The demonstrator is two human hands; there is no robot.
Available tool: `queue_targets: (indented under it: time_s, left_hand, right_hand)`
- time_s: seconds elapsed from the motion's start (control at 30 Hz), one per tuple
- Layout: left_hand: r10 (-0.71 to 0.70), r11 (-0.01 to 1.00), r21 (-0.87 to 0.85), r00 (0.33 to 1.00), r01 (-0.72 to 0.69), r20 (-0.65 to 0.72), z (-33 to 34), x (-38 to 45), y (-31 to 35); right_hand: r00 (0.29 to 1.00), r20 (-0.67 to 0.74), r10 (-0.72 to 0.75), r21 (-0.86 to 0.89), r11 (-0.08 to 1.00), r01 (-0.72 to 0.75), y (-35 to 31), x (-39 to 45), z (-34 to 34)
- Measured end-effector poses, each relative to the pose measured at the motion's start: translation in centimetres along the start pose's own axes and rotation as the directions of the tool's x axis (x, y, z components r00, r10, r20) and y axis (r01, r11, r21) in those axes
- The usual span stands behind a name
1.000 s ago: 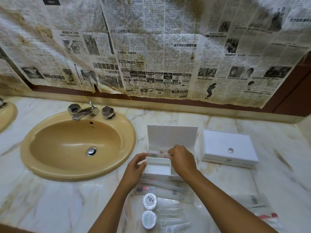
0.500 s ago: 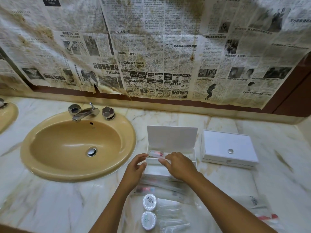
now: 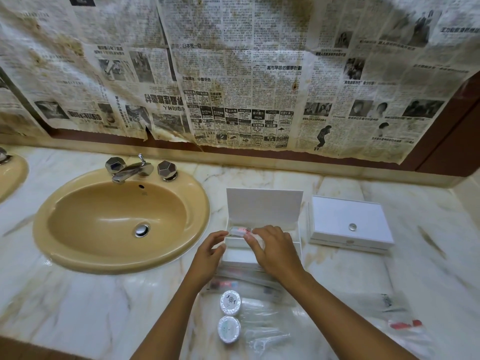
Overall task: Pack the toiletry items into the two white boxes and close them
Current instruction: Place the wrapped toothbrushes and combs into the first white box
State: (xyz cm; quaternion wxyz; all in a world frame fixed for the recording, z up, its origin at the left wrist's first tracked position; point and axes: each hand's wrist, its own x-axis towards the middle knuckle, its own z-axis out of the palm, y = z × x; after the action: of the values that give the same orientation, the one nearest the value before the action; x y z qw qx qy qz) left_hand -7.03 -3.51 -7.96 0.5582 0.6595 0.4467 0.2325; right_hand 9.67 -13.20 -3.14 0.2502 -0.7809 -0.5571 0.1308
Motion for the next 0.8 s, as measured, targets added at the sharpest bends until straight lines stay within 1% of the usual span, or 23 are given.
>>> queue_targets:
  time_s: [0.07,0.13,0.23,0.33,0.67,0.8]
  left_hand:
    - [0.001,1.000,-0.006,1.000,-0.001,-0.001,0.0,0.0,-0.1]
    - [0.006,1.000,0.001,1.000,-0.006,0.002,0.0,0.0,-0.1]
    - [0.014,1.000,0.020,1.000,-0.014,0.011,-0.1,-0.1,-0.2]
    - [0.008,1.000,0.030,1.000,-0.008,0.020,-0.1,-0.1,0.0]
    - [-0.004,1.000,0.027,0.999,0.003,0.036,-0.3,-0.2,0.4]
    - [-0.001,1.000,0.019,0.999,0.000,0.038,-0.3,-0.3,0.5]
  right_hand:
    - [0.998,-0.009,-0.060,0.114,0.992,0.061,-0.7,-1.0,0.1]
    - [0.991,0.069,-0.111,0.165,0.981,0.098,-1.1,-2.0,0.4]
    - [0.971,0.193,-0.141,0.073,0.989,0.129,-0.9,-3.4,1.4]
    - [0.960,0.260,-0.103,-0.049,0.992,0.120,-0.3,-4.3,2.3]
    - [0.969,0.238,-0.065,-0.149,0.983,0.103,0.4,-5.0,3.8]
    - [0.969,0.233,-0.085,-0.236,0.962,0.141,0.0,-5.1,4.0]
